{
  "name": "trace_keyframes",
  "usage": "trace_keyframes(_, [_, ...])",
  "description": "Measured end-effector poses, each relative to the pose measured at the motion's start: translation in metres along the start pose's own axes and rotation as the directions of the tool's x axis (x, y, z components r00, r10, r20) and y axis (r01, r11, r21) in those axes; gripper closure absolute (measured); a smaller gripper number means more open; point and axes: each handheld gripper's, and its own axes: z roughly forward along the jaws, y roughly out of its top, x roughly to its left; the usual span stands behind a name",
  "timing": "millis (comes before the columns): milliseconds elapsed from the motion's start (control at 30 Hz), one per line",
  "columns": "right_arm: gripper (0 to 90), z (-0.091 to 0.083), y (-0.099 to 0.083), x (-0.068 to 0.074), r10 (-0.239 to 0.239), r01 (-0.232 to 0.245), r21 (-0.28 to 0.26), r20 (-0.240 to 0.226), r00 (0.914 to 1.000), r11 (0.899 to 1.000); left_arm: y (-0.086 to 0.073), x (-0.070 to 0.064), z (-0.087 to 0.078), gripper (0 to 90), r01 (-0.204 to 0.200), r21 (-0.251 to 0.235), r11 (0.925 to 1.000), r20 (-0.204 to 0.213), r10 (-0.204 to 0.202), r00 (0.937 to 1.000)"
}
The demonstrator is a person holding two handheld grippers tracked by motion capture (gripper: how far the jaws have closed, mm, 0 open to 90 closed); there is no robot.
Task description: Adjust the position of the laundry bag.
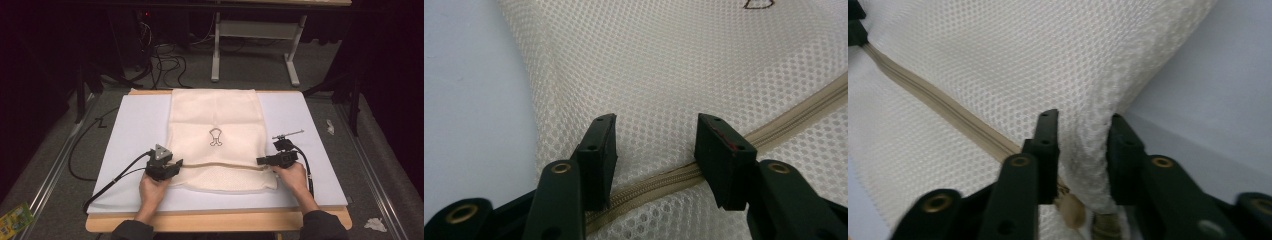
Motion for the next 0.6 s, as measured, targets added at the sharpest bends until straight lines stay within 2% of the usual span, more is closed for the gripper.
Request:
trace_keyframes(133, [85.7, -0.004, 0.000, -0.002, 0.000, 0.000, -0.015, -0.018, 0.9998, 1.000, 0.000, 0.000, -0.001, 51.4, 0.000, -0.002, 1.0000, 0.005, 0.000, 1.0000])
trace_keyframes(300, [86.4, -0.011, 0.001, 0.000, -0.010, 0.009, -0.041, -0.034, 0.9994, 0.999, 0.000, 0.001, -0.001, 51.3, 0.001, -0.002, 1.0000, 0.009, -0.001, 1.0000])
trace_keyframes(600, [86.7, -0.022, 0.002, 0.000, 0.000, -0.007, -0.085, -0.081, 0.9967, 0.996, 0.004, 0.004, -0.004, 51.3, 0.007, -0.022, 0.9997, 0.009, -0.007, 0.9999])
